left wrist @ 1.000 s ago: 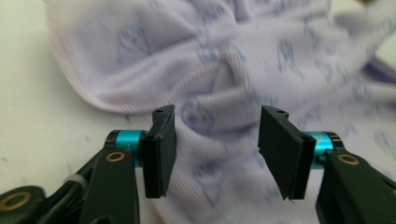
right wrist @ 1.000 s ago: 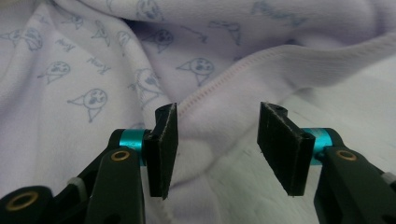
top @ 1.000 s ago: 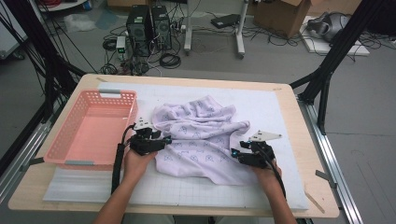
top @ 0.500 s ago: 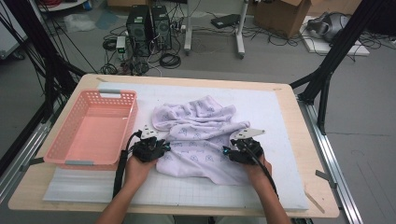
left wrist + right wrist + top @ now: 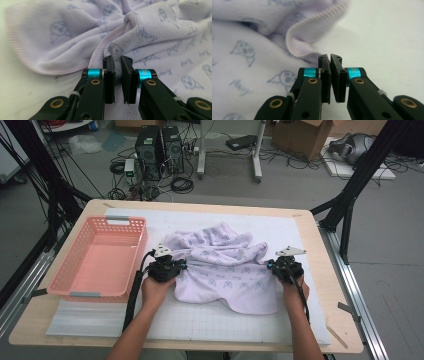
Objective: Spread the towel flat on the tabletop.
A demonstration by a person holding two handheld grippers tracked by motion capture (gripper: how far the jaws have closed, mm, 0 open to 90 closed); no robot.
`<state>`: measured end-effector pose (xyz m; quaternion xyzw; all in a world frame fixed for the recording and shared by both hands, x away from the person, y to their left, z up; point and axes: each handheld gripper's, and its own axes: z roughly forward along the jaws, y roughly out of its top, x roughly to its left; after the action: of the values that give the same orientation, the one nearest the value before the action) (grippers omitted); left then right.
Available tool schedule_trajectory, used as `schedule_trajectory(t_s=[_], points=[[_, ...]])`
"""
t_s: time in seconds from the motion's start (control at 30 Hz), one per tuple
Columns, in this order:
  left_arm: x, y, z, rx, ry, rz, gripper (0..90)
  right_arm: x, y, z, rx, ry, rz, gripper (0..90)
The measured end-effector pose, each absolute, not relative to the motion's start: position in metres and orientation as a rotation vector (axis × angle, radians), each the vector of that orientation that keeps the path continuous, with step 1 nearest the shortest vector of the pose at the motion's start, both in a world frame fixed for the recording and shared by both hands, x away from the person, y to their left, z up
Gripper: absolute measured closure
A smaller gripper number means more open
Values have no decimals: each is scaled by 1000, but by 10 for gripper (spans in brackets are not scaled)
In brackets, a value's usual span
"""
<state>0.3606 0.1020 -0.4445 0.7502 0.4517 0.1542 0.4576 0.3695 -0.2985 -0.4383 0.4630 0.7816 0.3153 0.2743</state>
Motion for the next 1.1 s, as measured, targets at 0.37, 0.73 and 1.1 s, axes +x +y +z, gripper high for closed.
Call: schedule_trajectory(t_s=[0.37, 0.73, 1.1], points=[[334, 118, -430, 1802, 1065, 303, 540, 360, -314, -431, 1322, 1954, 922, 689], [273, 138, -431, 1847, 926, 275, 546, 305, -326, -420, 1241, 2058, 1061, 616], [270, 129, -452, 1923, 1026, 166, 837, 257, -322, -450, 1251, 2212, 1046, 576]])
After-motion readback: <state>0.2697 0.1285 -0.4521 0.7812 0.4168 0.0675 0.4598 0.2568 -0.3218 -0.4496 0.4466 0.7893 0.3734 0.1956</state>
